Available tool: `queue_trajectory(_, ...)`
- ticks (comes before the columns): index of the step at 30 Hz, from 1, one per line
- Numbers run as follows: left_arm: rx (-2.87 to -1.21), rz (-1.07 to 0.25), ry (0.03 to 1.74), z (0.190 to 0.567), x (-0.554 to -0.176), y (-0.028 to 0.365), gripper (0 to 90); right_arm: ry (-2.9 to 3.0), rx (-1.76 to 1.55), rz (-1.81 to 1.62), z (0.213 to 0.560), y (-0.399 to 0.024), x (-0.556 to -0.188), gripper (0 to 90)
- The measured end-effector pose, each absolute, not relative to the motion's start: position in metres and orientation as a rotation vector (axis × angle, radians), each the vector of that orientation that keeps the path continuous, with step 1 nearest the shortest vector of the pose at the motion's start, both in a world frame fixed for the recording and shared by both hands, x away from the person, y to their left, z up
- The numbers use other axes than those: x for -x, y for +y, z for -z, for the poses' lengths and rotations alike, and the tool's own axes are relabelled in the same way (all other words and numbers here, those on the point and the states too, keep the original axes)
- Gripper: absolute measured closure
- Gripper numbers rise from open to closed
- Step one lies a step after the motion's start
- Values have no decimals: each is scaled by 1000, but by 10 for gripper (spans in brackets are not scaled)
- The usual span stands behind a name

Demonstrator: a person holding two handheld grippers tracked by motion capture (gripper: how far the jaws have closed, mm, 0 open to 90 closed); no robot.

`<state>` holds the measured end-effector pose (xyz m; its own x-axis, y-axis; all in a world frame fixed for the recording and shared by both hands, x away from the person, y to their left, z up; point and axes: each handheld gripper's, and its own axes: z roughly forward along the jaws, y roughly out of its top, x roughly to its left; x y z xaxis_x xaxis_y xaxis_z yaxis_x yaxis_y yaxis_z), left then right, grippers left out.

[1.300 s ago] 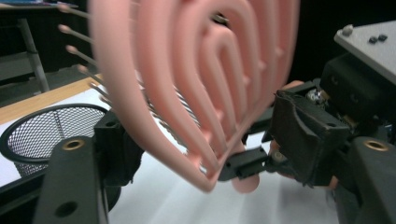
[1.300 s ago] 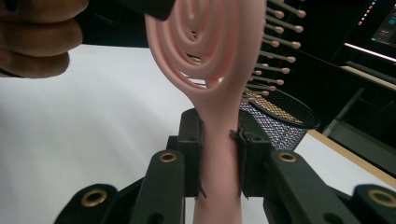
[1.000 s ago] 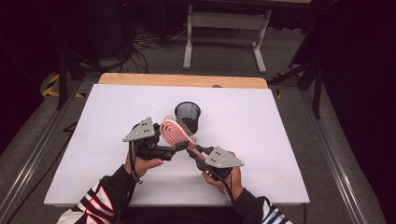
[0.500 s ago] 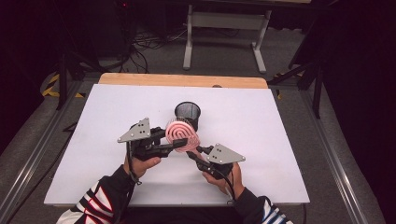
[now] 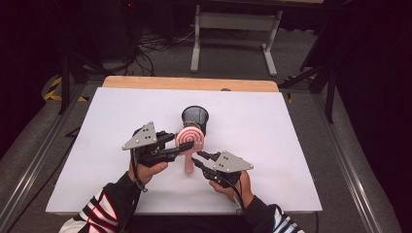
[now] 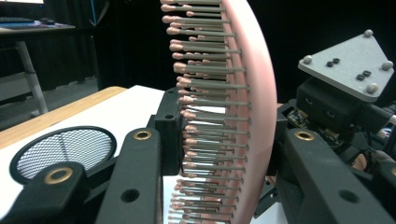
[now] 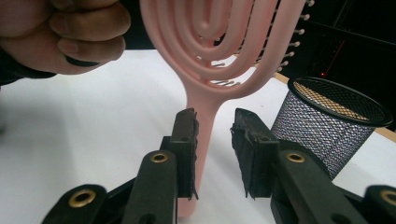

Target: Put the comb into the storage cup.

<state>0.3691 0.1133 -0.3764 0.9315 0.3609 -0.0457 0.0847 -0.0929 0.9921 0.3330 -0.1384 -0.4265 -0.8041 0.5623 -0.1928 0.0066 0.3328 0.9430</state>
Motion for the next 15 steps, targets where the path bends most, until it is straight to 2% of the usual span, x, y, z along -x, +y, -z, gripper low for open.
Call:
queue_trajectory(5,-1677,-270,341,375,-368,114,636,2096,-493,-1491,425,-140,-332,658)
queue_trajectory(11,-1686,-296,344,374,-367,118,635,2035,-482,-1427,421,-150,-329,521)
queue_trajectory(15,-1680,-304,356,374,-368,123,636,1994,-486,-1396,418,-160,-328,472)
